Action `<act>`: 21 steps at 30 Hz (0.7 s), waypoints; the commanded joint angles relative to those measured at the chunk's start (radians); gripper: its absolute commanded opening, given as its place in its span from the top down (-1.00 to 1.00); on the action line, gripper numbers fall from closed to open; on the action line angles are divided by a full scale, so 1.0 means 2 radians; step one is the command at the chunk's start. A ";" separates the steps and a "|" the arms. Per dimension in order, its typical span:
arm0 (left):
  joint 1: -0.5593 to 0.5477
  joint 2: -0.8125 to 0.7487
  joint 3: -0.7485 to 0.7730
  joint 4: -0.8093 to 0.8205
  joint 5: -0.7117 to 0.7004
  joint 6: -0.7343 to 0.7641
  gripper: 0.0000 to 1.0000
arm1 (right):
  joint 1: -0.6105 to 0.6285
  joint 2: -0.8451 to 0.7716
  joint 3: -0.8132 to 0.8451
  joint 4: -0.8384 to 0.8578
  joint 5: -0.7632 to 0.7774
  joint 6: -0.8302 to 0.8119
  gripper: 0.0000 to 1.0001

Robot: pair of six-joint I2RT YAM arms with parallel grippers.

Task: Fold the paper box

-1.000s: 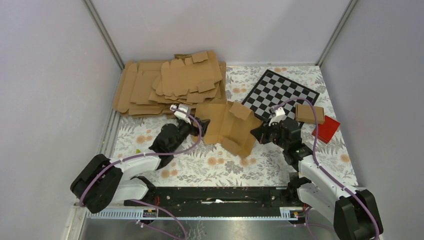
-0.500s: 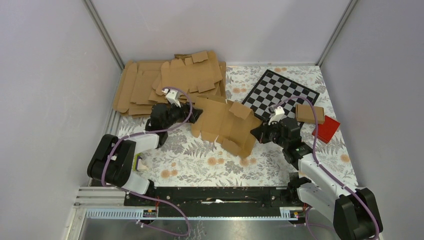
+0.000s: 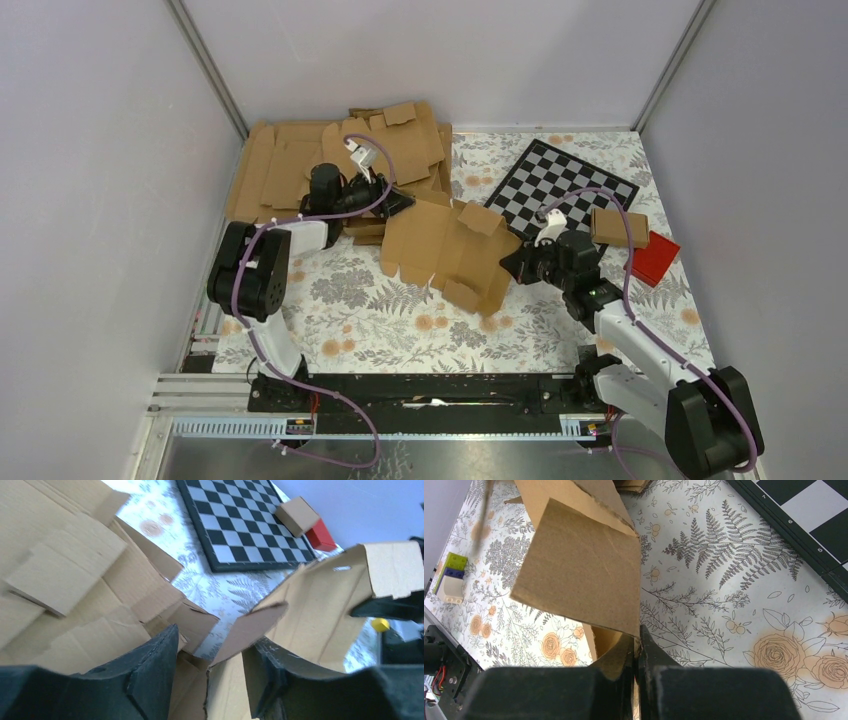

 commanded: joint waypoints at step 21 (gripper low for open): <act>-0.094 -0.222 -0.141 0.039 -0.110 -0.064 1.00 | 0.013 0.087 0.156 -0.054 0.048 0.117 0.97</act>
